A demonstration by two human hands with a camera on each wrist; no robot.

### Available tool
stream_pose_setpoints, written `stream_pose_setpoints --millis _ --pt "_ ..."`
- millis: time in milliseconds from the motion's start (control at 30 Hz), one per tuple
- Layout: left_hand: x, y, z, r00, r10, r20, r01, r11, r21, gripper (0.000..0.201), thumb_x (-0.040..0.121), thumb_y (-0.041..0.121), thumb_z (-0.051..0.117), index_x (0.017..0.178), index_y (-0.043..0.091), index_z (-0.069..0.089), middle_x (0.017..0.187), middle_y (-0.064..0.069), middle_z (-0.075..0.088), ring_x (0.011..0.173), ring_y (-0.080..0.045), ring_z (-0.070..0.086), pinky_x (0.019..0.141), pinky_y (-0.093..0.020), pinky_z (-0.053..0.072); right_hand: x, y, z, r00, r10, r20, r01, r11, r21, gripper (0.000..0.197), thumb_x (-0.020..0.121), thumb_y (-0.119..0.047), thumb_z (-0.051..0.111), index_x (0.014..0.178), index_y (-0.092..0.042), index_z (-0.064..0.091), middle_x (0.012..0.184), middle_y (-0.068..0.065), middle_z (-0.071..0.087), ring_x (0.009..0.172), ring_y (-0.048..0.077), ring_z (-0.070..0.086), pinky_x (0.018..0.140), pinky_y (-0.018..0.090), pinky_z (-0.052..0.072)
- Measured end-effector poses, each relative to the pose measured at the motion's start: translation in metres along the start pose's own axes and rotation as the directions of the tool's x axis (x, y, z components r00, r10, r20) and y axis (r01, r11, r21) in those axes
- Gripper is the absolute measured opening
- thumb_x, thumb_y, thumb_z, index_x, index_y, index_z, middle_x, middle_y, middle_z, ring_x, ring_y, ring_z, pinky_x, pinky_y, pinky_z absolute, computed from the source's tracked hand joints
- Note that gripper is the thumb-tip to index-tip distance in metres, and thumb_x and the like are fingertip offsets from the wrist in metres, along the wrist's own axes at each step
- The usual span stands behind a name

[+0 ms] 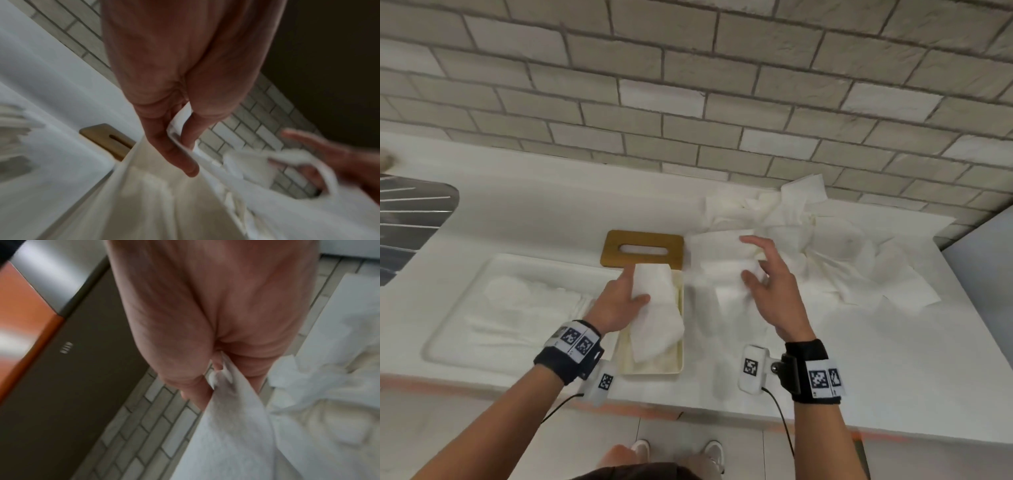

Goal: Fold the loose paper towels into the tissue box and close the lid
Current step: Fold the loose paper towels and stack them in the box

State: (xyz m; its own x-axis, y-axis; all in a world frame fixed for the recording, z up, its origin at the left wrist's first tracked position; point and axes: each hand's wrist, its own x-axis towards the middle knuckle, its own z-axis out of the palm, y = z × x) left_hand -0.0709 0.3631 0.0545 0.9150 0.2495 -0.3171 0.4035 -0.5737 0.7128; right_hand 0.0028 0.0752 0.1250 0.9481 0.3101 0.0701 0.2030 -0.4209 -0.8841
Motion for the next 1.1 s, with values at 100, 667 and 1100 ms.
stream_pose_setpoints --millis 100,667,1100 --pt "0.015 -0.01 0.016 0.99 -0.002 0.138 -0.013 0.994 0.105 0.086 0.105 0.018 0.064 0.168 0.011 0.005 0.157 -0.02 0.05 0.141 -0.038 0.052 0.114 -0.042 0.042 -0.005 -0.037 0.025 0.997 -0.065 -0.034 0.07 0.986 0.151 0.044 0.105 0.0 0.057 0.127 -0.034 0.075 0.136 -0.02 0.07 0.128 0.007 0.063 0.101 0.032 0.051" --pt "-0.018 -0.039 -0.031 0.972 0.174 -0.155 -0.148 0.976 0.162 0.04 0.103 0.03 0.066 0.139 0.018 0.053 0.124 -0.008 0.068 0.11 -0.029 0.068 0.096 -0.045 0.055 -0.036 0.009 0.191 0.903 0.379 0.205 -0.304 0.898 -0.319 0.076 0.099 -0.013 0.072 0.164 -0.011 0.032 0.163 0.009 0.04 0.149 0.028 0.045 0.123 0.034 0.036" --pt "-0.039 -0.022 0.017 0.948 0.263 -0.177 -0.209 0.939 0.275 0.049 0.098 0.014 0.07 0.143 0.016 0.052 0.134 -0.01 0.06 0.117 -0.031 0.063 0.095 -0.04 0.053 -0.03 0.067 0.055 0.917 0.217 -0.336 -0.344 0.857 -0.384 0.022 0.1 -0.03 0.068 0.118 -0.018 0.065 0.113 0.008 0.076 0.105 0.031 0.072 0.087 0.036 0.053"
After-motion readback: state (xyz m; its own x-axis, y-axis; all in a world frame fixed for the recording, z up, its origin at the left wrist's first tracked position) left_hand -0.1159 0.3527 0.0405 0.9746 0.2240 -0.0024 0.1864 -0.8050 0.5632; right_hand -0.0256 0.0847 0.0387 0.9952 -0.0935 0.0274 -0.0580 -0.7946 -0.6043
